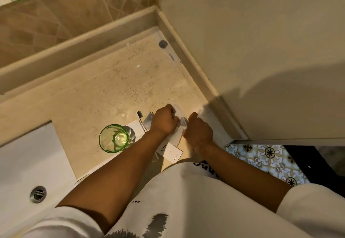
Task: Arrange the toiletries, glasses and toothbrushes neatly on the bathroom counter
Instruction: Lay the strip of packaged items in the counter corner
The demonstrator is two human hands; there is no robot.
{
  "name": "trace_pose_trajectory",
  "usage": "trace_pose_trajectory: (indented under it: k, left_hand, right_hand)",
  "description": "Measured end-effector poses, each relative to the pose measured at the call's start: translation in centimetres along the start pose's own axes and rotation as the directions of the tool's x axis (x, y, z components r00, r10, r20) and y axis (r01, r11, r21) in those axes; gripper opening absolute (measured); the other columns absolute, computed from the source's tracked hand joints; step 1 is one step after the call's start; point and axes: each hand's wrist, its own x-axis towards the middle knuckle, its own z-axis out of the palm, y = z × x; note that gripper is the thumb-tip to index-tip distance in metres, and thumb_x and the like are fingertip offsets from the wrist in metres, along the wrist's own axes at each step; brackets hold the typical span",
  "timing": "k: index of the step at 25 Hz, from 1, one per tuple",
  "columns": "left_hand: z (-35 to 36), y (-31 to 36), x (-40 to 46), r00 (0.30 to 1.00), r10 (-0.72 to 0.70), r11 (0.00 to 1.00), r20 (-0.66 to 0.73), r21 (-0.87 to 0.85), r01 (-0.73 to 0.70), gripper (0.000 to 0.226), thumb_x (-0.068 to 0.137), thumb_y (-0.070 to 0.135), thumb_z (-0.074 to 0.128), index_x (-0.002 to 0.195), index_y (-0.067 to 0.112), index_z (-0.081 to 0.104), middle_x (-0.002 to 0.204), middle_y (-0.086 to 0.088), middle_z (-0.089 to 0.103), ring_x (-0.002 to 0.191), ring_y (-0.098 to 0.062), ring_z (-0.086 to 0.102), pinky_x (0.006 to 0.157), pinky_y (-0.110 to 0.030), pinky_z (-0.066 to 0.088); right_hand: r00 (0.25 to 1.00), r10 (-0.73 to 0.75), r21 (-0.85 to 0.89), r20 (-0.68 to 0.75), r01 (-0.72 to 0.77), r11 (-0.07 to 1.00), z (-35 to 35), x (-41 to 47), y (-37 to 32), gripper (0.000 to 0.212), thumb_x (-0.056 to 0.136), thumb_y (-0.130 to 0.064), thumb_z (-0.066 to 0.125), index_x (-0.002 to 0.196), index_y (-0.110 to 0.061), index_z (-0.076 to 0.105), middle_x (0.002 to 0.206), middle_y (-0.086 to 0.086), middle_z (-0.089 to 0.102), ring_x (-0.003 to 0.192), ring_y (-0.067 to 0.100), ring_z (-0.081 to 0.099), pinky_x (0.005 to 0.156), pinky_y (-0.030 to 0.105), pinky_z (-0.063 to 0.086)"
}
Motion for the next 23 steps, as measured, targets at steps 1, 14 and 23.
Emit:
trace_pose_trajectory:
  k: [1,14,23]
  left_hand:
    - [0.1,0.0,-0.1,1.0,0.01,1.0,0.007,-0.001,-0.01,0.029,0.091,0.016,0.064,0.118,0.007,0.062,0.106,-0.014,0.07,0.101,-0.031,0.064,0.084,-0.036,0.048]
    - [0.0,1.6,0.2,0.937,-0.342,0.75,0.071,-0.581,0.317,0.017,0.089,0.016,0.066,0.078,0.003,0.066,0.09,-0.027,0.073,0.087,-0.041,0.073,0.084,-0.051,0.061]
    - [-3.7,-0.3,0.9,0.87,-0.493,0.496,0.015,-0.817,0.295,0.023,0.089,0.031,0.074,0.094,0.008,0.074,0.093,-0.015,0.077,0.082,-0.036,0.075,0.075,-0.046,0.064]
  right_hand:
    - [1.0,0.017,0.038,0.019,-0.018,0.999,-0.1,0.1,0.1,0.047,0.084,-0.035,0.075,0.115,-0.013,0.047,0.108,0.009,0.067,0.097,0.028,0.068,0.069,0.031,0.046]
    - [0.987,-0.162,0.146,-0.002,0.161,0.976,-0.1,0.6,0.2,0.017,0.09,-0.03,0.066,0.095,-0.017,0.058,0.092,0.001,0.064,0.081,0.015,0.064,0.068,0.027,0.053]
    - [0.977,-0.186,0.532,-0.107,0.215,0.819,-1.3,1.4,-2.4,0.035,0.087,-0.032,0.064,0.116,-0.017,0.053,0.106,-0.002,0.056,0.094,0.014,0.057,0.073,0.012,0.041]
